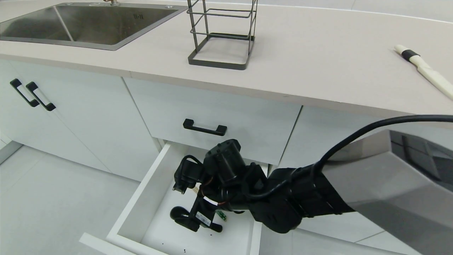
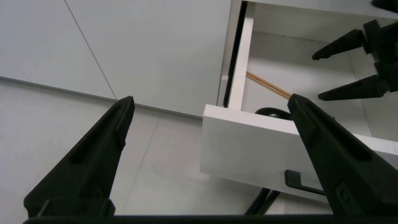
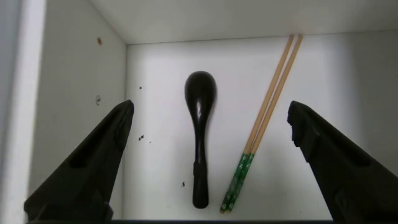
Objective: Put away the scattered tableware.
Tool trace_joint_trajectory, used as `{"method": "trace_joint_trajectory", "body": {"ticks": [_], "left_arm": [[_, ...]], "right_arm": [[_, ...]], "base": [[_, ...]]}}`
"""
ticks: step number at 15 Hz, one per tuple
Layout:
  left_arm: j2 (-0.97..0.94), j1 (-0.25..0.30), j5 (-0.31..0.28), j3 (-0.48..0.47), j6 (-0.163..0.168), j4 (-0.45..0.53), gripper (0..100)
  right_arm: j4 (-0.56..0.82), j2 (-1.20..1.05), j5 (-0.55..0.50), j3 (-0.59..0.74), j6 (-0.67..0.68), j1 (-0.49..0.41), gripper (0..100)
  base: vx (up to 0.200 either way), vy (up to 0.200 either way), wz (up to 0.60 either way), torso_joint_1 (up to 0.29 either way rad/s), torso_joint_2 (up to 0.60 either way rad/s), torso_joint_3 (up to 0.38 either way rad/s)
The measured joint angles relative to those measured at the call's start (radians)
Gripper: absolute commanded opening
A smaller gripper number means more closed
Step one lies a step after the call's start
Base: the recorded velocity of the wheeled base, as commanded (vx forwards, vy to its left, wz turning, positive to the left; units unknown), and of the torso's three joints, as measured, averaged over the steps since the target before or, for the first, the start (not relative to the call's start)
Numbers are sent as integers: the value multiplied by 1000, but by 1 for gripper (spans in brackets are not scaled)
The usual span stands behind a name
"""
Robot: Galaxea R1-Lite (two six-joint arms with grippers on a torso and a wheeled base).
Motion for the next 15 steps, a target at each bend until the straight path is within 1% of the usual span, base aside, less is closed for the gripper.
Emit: {"method": "trace_joint_trajectory", "body": {"ticks": [5,10,15], "left_arm": [[0,0,0,0,0,0,100],[0,0,0,0,0,0,100],[0,0,0,0,0,0,100]], "right_arm": [[-57,-196,-73,211,20,32,100],[-114,-372,-114,445,105,51,100],[-119,-486,-118,586,124,52,100]], "base": [[0,0,0,0,0,0],[0,0,0,0,0,0],[0,0,0,0,0,0]]}}
